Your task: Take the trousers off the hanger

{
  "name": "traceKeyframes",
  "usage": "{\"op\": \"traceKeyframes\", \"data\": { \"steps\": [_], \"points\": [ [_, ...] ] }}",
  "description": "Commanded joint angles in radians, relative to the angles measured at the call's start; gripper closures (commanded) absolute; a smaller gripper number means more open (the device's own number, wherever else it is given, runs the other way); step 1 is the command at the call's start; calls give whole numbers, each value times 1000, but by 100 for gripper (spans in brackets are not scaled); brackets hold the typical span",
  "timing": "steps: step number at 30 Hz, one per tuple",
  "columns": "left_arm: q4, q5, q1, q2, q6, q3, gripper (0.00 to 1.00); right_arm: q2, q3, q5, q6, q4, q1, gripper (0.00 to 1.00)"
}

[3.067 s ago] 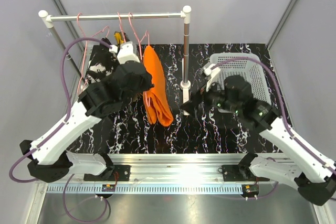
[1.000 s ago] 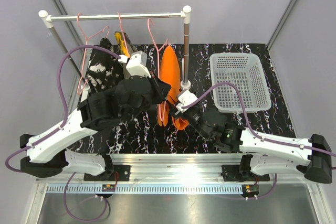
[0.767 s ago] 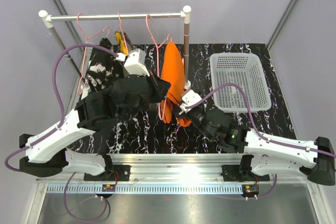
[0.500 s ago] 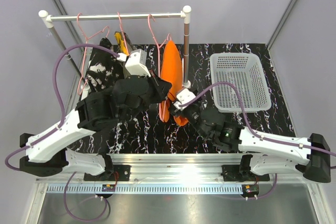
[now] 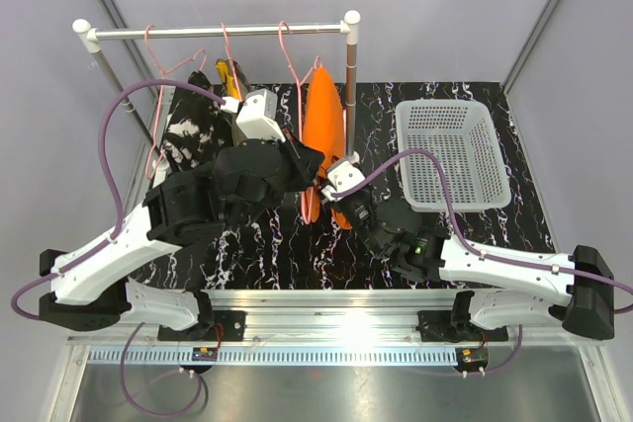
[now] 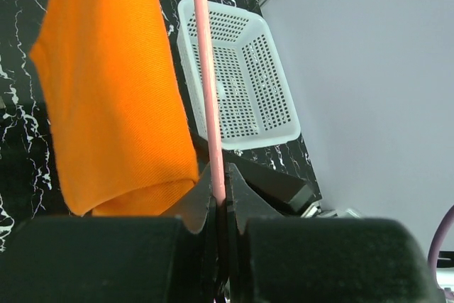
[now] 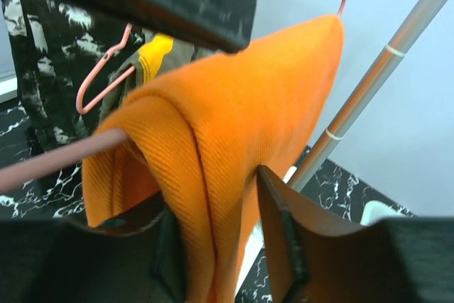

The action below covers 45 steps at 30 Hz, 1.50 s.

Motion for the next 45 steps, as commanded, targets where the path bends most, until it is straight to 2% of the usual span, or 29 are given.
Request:
{"op": "traceKeyframes", "data": {
  "steps": [1, 4, 6, 10, 11, 13, 18, 26, 28, 35, 45],
  "points": [
    [138, -61, -10, -19, 43, 62, 100, -32, 53, 2, -64, 138, -11, 52],
    [129, -46, -10, -10, 54, 59, 100, -30, 74, -1, -77, 133, -24, 45],
    [129, -33, -10, -5, 63, 61, 100, -29, 89, -18, -78, 121, -31, 47],
    [119, -24, -8, 6, 78, 76, 100, -27, 103, -43, -90, 107, -38, 67],
    [118, -24, -8, 9, 84, 77, 100, -29, 103, -46, -92, 105, -41, 82],
    [106, -30, -8, 12, 90, 79, 100, -36, 103, -73, -91, 87, -44, 100],
    [69, -69, -2, 0, 74, 6, 100, -55, 91, -11, -100, 190, -57, 100],
    [29, -136, 1, -47, -51, -215, 100, -52, 201, 71, -95, 168, -167, 100],
    [40, -138, -1, -76, -86, -301, 100, -55, 246, 65, -74, 121, -216, 100],
    [79, -99, 3, -96, -137, -444, 100, -61, 385, 48, -58, -2, -291, 100],
    [119, -58, 3, -76, -169, -547, 100, -39, 675, 163, -84, -268, -369, 100]
  ]
}}
